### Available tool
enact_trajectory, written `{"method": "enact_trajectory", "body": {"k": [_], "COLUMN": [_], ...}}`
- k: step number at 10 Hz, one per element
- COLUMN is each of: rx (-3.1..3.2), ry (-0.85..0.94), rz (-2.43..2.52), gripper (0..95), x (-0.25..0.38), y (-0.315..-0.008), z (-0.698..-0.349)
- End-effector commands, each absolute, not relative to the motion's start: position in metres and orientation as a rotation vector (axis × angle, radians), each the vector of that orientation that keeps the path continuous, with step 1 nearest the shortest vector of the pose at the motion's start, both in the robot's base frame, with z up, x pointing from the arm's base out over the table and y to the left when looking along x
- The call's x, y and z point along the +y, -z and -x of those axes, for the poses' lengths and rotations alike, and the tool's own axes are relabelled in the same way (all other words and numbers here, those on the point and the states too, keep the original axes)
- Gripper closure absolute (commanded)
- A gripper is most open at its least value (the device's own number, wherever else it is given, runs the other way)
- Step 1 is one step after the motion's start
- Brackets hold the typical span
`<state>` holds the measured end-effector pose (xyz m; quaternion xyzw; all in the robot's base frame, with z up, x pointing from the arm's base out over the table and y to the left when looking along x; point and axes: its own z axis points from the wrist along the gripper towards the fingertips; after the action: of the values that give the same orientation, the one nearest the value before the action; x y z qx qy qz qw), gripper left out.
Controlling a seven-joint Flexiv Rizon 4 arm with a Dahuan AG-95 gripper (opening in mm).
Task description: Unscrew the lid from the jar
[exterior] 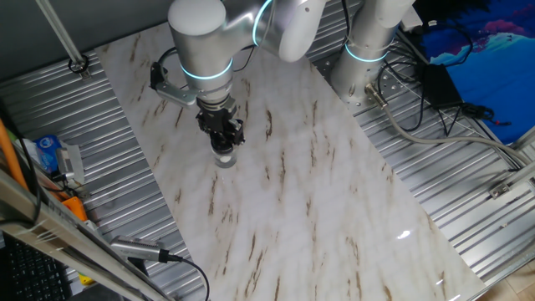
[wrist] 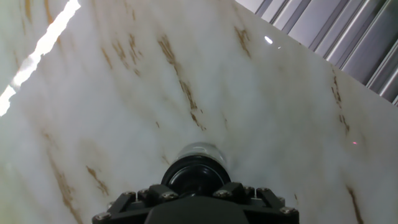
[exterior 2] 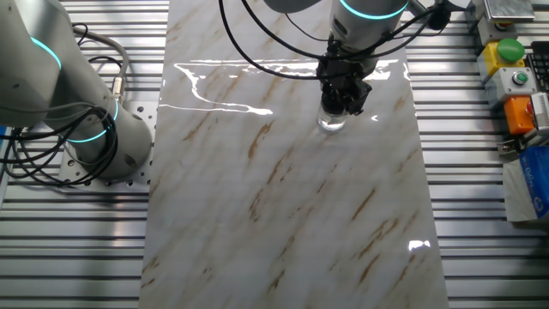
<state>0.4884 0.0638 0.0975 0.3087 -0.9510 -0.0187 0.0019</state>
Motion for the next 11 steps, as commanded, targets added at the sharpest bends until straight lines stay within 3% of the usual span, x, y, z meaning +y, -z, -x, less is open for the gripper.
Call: {"method": "enact_trajectory", "body": {"k": [1, 11], "rx": [-2.982, -2.972], "ry": [0.061, 0.050], "rz": [-0.981, -1.011], "gripper": [95.0, 95.0], "x": [0.0639, 0.0639], "y": [-0.0963, -0.0963], "z": [-0.4884, -0.4884]}}
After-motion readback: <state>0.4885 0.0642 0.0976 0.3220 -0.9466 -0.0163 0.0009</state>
